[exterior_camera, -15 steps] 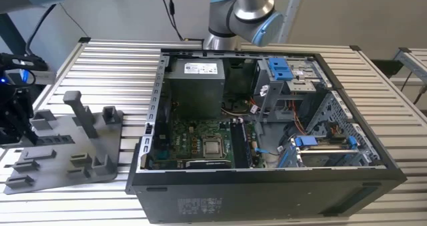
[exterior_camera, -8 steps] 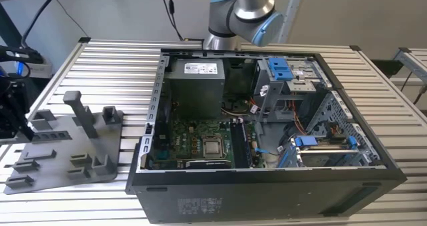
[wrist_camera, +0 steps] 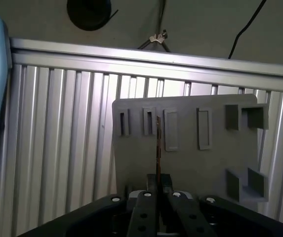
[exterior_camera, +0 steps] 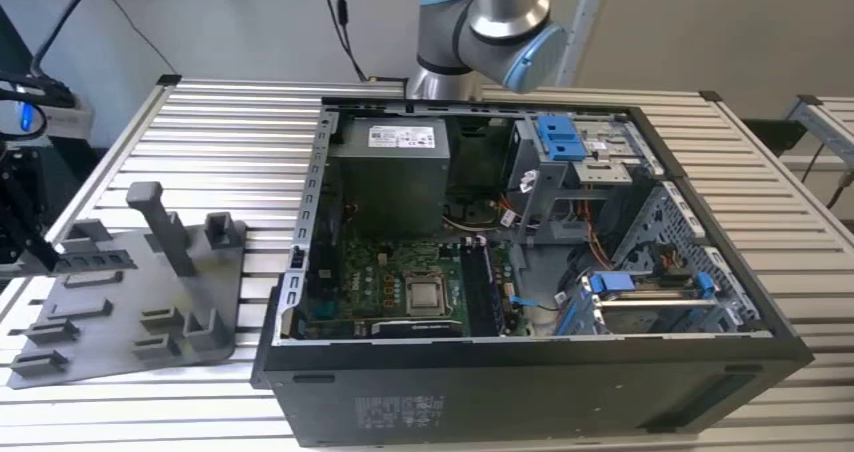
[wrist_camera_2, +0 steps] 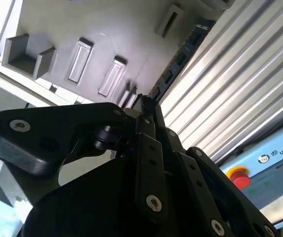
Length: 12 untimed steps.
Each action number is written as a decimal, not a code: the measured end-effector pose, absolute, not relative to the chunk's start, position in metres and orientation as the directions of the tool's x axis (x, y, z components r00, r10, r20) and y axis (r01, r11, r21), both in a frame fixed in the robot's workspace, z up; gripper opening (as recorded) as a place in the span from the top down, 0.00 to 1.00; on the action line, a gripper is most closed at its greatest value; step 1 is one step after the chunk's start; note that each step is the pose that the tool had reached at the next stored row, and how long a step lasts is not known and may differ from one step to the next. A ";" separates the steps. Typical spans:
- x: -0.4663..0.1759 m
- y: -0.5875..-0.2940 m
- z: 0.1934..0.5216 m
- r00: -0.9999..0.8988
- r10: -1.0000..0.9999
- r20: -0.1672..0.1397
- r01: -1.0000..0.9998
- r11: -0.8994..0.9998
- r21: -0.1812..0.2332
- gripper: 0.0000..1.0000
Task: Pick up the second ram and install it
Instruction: 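Pick up the second ram and move it above second insertion slot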
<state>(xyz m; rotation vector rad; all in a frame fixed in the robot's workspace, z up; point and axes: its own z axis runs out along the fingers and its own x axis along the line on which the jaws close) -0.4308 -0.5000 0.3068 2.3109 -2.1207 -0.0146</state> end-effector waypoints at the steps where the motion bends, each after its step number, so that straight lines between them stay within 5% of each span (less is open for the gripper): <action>1: -0.431 -0.500 0.309 0.086 -0.996 -0.004 -0.996 -0.086 0.010 0.86; 12: -0.431 -0.500 0.335 0.086 -0.996 -0.004 -0.996 -0.086 0.010 0.86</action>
